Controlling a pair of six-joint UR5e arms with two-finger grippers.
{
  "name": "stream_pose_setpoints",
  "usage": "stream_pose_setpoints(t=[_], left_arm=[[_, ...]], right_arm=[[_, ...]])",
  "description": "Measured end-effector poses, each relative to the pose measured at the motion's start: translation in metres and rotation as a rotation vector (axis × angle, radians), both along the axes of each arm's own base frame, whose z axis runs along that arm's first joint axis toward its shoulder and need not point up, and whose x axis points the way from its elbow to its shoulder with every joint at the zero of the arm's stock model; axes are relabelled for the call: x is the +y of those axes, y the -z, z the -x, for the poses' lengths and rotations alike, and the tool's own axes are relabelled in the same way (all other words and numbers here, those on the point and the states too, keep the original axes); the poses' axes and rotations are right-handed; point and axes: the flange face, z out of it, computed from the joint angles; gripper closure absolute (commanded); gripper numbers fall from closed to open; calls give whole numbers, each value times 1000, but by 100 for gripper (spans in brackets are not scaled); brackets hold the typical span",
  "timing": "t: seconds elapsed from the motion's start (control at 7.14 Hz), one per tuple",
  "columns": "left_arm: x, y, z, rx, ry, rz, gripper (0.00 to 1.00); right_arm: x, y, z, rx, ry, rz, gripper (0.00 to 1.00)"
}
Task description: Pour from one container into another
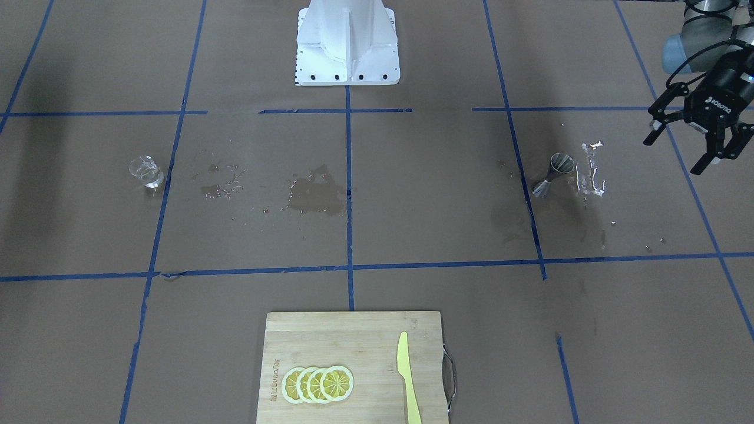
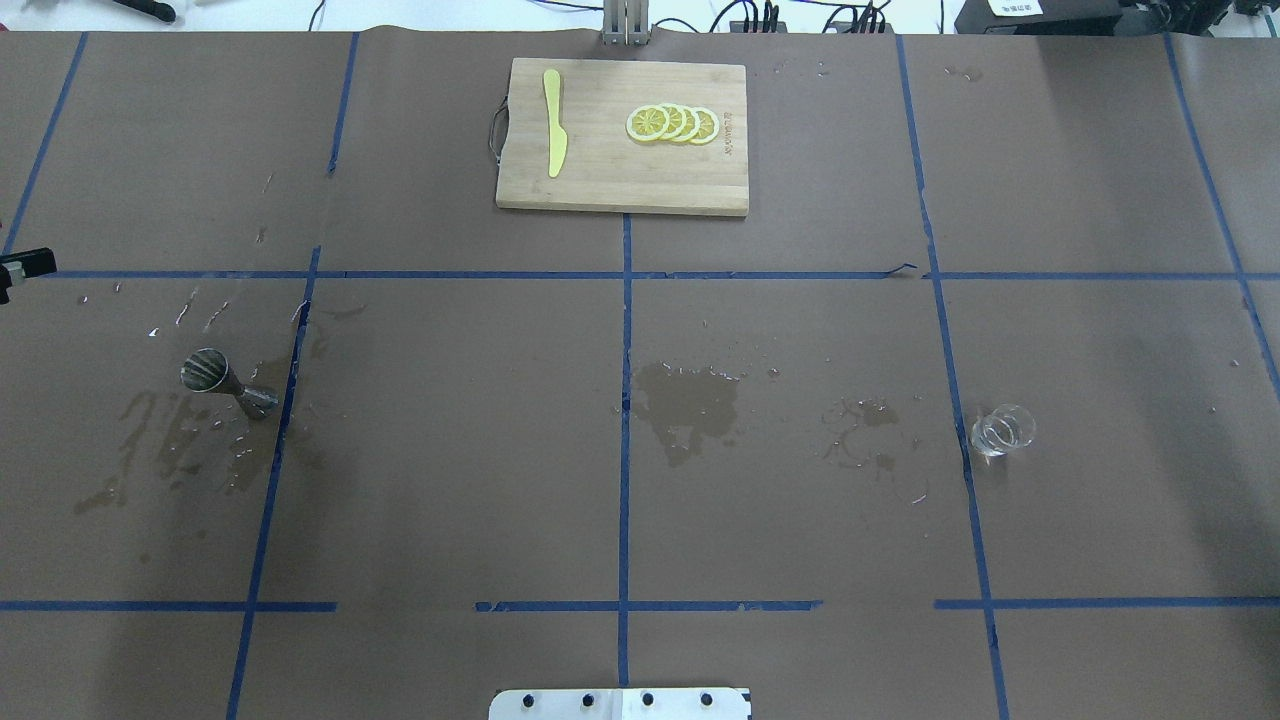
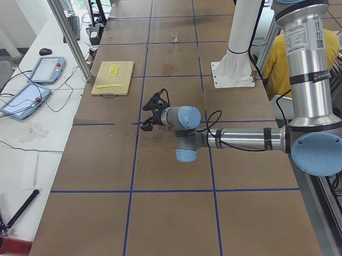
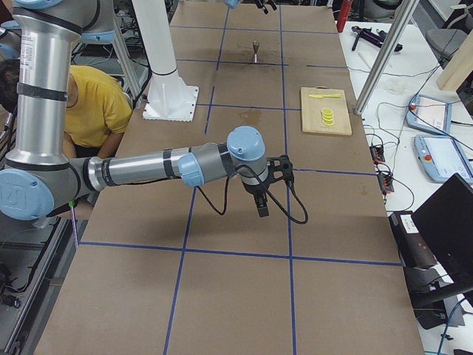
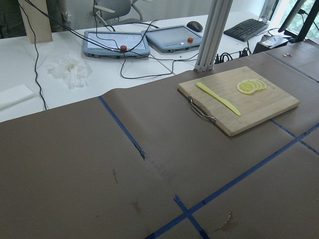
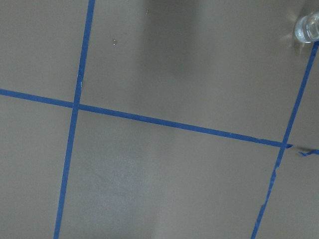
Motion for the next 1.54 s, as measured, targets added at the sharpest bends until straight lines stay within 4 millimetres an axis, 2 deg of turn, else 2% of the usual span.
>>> stream_pose_setpoints(t=[0.42, 0.7, 0.98, 1.54], left_arm=[[33, -5, -80, 75, 114, 27, 0], [58, -7, -124, 79, 192, 36, 0], [80, -10, -153, 70, 252, 39, 0], [102, -26, -187, 36, 297, 42, 0]], right_arm=[[2, 0, 0, -1, -1, 0, 0], [2, 0, -1, -1, -2, 0, 0], [2, 0, -2, -1, -4, 0, 0], [2, -1, -3, 0, -6, 2, 0]])
